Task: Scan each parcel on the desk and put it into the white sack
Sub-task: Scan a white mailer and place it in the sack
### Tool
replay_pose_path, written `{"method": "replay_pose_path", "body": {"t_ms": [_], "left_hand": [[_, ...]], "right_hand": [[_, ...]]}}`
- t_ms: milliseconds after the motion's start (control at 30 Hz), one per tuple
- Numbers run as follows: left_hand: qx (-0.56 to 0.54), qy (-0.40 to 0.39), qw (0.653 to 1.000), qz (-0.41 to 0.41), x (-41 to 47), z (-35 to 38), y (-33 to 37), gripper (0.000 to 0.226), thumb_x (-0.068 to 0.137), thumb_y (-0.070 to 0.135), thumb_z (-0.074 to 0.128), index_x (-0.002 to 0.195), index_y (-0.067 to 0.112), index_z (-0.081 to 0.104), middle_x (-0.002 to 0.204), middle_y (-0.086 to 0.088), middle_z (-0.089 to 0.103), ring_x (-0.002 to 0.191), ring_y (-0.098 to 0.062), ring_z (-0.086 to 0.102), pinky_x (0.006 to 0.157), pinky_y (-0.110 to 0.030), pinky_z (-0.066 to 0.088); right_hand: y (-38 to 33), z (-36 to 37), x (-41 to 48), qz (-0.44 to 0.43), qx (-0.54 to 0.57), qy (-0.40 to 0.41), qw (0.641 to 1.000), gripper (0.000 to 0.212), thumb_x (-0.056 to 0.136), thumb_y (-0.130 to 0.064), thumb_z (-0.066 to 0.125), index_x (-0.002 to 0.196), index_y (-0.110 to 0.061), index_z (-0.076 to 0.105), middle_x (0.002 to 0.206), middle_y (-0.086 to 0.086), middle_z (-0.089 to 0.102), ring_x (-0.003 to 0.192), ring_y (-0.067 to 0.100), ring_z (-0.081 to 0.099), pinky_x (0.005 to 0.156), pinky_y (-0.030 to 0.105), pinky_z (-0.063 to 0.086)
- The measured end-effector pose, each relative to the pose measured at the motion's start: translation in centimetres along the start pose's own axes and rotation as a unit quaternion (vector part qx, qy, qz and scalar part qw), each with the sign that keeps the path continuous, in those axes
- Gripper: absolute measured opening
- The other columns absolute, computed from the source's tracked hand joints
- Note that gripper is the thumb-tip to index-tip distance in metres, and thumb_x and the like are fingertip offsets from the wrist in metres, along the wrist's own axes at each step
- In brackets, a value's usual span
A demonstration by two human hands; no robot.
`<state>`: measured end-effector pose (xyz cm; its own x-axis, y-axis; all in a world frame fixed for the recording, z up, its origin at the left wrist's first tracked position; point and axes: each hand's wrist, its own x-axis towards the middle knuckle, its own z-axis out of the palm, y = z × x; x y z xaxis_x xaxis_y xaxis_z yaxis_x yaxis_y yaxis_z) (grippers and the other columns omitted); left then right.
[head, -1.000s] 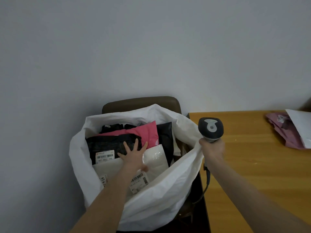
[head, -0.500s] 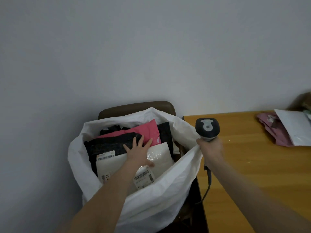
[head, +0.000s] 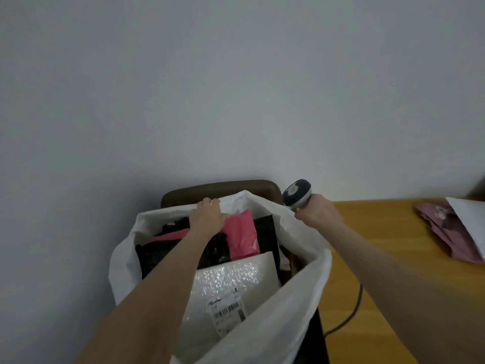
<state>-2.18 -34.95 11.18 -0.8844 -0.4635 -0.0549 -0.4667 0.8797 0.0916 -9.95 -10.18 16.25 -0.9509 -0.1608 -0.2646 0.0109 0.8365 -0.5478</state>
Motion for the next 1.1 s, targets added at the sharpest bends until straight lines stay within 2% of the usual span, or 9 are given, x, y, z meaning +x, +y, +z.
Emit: {"method": "replay_pose_path", "body": {"t_ms": [233, 333, 400, 533, 700, 833, 900, 1000, 1100], "left_hand": [[0.032, -0.125, 0.989, -0.068, 8.4, 2.2, -3.4, 0.062, 0.089, 0.056, 0.05, 0.136, 0.016, 0.041, 0.14, -0.009, 0.043, 0.13, -0.03, 0.037, 0.102, -0.048, 0.032], [0.047, -0.147, 0.985, -0.08, 9.9, 3.4, -3.5, 0.043, 0.089, 0.05, 0.055, 0.124, 0.024, 0.056, 0.13, -0.005, 0.054, 0.124, -0.027, 0.043, 0.1, -0.045, 0.03], [-0.003, -0.104, 0.99, -0.093, 10.7, 2.6, -3.3, 0.029, 0.091, 0.043, 0.056, 0.11, 0.025, 0.066, 0.12, -0.006, 0.062, 0.114, -0.026, 0.052, 0.097, -0.041, 0.032], [-0.068, 0.036, 0.994, -0.079, 14.0, -3.6, -2.5, 0.025, 0.094, 0.038, 0.054, 0.103, 0.021, 0.07, 0.111, -0.007, 0.066, 0.105, -0.028, 0.059, 0.083, -0.033, 0.035], [-0.069, 0.053, 0.991, -0.102, 15.0, -6.0, -2.6, 0.023, 0.093, 0.036, 0.057, 0.095, 0.019, 0.072, 0.102, -0.008, 0.069, 0.096, -0.029, 0.064, 0.077, -0.031, 0.039], [-0.07, 0.099, 0.988, -0.091, 14.8, -7.3, -3.2, 0.019, 0.093, 0.031, 0.056, 0.091, 0.019, 0.071, 0.101, -0.009, 0.069, 0.096, -0.029, 0.064, 0.081, -0.033, 0.044], [-0.117, 0.083, 0.986, -0.08, 14.3, -6.8, -3.3, 0.018, 0.093, 0.027, 0.055, 0.102, 0.019, 0.069, 0.111, -0.009, 0.066, 0.104, -0.03, 0.061, 0.088, -0.036, 0.045], [-0.131, 0.016, 0.991, -0.025, 12.2, -4.8, -3.6, 0.045, 0.09, 0.026, 0.061, 0.134, 0.02, 0.051, 0.135, -0.012, 0.049, 0.123, -0.031, 0.047, 0.102, -0.04, 0.038], [-0.079, 0.051, 0.996, 0.007, 9.3, -4.1, -3.3, 0.066, 0.087, 0.031, 0.065, 0.145, 0.02, 0.036, 0.142, -0.013, 0.038, 0.129, -0.031, 0.037, 0.106, -0.041, 0.031]], "right_hand": [[-0.2, 5.1, 5.0, 0.032, -0.139, -0.062, 0.988, 0.005, 0.091, -0.021, 0.056, 0.087, -0.017, 0.055, 0.081, 0.001, 0.059, 0.079, 0.021, 0.061, 0.066, 0.029, 0.046], [0.1, 5.7, 5.9, 0.057, -0.137, -0.052, 0.987, 0.008, 0.092, -0.016, 0.051, 0.084, -0.016, 0.054, 0.079, 0.001, 0.058, 0.072, 0.019, 0.058, 0.066, 0.031, 0.048], [-0.2, 5.4, 6.3, 0.047, -0.105, -0.024, 0.993, 0.008, 0.092, -0.014, 0.047, 0.087, -0.015, 0.054, 0.079, 0.003, 0.058, 0.071, 0.021, 0.057, 0.065, 0.032, 0.048], [-2.7, 2.7, 7.6, 0.023, -0.037, 0.059, 0.997, 0.011, 0.09, -0.009, 0.046, 0.095, -0.015, 0.053, 0.08, 0.005, 0.057, 0.071, 0.024, 0.055, 0.06, 0.031, 0.043], [-3.6, 1.5, 7.5, 0.01, 0.017, 0.037, 0.999, 0.011, 0.089, -0.012, 0.048, 0.097, -0.017, 0.052, 0.08, 0.003, 0.056, 0.072, 0.023, 0.055, 0.061, 0.031, 0.043], [-4.1, 1.0, 7.9, 0.021, 0.048, 0.102, 0.993, 0.01, 0.088, -0.011, 0.05, 0.097, -0.016, 0.051, 0.076, 0.001, 0.053, 0.073, 0.024, 0.054, 0.065, 0.034, 0.045], [-4.1, 1.0, 7.9, 0.025, 0.047, 0.11, 0.992, 0.009, 0.09, -0.012, 0.05, 0.097, -0.017, 0.05, 0.075, 0.0, 0.051, 0.07, 0.023, 0.053, 0.065, 0.034, 0.044], [-3.4, 1.5, 7.1, 0.02, 0.034, 0.075, 0.996, 0.008, 0.092, -0.014, 0.048, 0.099, -0.016, 0.05, 0.076, 0.001, 0.051, 0.066, 0.019, 0.049, 0.063, 0.033, 0.042], [-3.1, 1.5, 5.9, 0.015, 0.03, 0.067, 0.997, 0.011, 0.091, -0.017, 0.051, 0.102, -0.017, 0.05, 0.084, 0.005, 0.056, 0.076, 0.026, 0.054, 0.065, 0.032, 0.043]]}}
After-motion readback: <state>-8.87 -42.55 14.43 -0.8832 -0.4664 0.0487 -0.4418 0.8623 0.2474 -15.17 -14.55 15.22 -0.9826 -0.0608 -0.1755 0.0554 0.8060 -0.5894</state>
